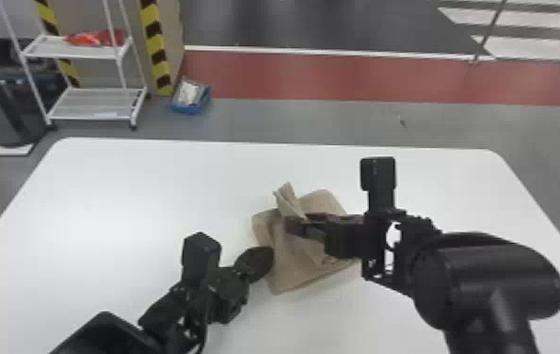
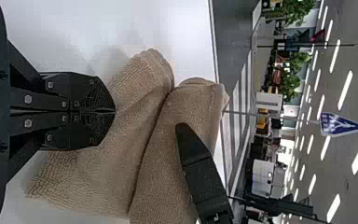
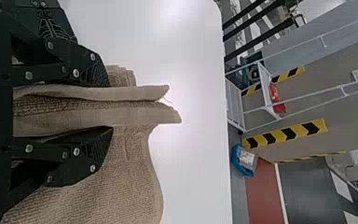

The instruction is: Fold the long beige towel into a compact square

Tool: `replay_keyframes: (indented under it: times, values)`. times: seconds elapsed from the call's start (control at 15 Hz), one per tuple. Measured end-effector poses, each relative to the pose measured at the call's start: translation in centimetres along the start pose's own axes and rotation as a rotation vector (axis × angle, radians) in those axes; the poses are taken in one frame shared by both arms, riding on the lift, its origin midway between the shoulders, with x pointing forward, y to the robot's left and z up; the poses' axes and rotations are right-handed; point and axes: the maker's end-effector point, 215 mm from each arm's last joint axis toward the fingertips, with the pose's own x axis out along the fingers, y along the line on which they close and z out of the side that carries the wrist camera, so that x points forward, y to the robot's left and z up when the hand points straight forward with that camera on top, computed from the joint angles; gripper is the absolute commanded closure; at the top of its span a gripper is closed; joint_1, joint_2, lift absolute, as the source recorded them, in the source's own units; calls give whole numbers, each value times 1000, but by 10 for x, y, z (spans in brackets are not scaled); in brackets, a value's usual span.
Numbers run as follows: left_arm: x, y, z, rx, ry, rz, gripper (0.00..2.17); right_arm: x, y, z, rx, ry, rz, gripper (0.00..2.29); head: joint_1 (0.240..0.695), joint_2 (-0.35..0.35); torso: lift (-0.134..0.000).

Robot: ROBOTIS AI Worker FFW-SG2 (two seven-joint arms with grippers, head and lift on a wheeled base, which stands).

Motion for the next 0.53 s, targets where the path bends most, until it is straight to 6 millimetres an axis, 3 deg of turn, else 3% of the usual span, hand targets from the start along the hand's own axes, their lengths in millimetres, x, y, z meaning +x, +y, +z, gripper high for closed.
replay_keyframes:
  times: [0.07,0.27,0.53]
  values:
    - [0,1,0,0,0,1,1771,3,7,4,-5,-18,27,110,695,-48,-124]
    - [-1,1,-1,0,-1,2,1771,7,31,12,-8,-64,104,80,695,-18,-124]
    - [-6,12,7,-8,-22,20,1757,-13,52,19,31,-126,164,80,695,4,-124]
